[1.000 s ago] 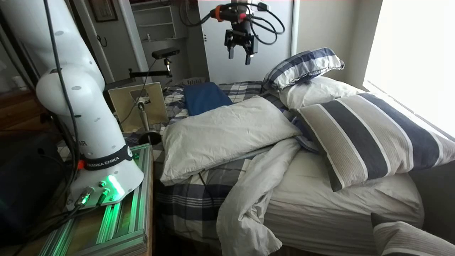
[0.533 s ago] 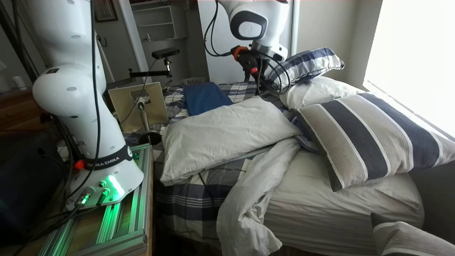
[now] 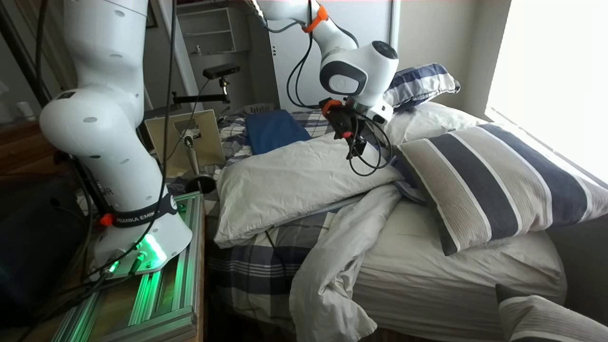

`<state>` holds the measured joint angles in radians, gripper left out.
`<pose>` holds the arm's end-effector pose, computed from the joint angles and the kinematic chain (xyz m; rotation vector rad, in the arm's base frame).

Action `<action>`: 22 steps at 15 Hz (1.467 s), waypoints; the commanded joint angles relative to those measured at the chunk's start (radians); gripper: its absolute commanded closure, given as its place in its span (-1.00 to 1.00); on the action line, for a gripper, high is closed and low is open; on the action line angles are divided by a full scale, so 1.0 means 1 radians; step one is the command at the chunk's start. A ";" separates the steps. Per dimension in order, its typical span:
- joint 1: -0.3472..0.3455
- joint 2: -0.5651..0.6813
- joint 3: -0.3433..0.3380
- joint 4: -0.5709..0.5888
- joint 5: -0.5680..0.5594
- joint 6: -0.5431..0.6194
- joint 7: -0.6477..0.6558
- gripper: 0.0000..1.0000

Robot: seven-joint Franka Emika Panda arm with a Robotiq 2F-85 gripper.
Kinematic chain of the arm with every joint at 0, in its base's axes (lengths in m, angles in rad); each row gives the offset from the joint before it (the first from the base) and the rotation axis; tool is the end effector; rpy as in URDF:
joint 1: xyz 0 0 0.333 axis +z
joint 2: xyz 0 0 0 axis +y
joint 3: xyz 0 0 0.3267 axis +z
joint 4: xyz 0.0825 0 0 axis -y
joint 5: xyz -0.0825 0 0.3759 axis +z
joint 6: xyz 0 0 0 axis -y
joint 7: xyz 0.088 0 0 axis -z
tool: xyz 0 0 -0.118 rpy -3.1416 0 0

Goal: Flip the white pillow over.

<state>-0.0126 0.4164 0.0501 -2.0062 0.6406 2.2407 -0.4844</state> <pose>0.5870 0.0440 0.2436 -2.6305 -0.0880 0.0892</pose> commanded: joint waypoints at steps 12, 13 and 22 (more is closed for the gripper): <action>-0.149 0.287 0.061 0.214 0.032 -0.036 0.010 -1.00; -0.160 0.313 0.068 0.234 0.026 -0.058 0.014 -1.00; -0.202 0.486 0.091 0.430 0.009 -0.295 0.027 -1.00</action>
<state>-0.1908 0.8319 0.1213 -1.6751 0.6533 2.0222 -0.4735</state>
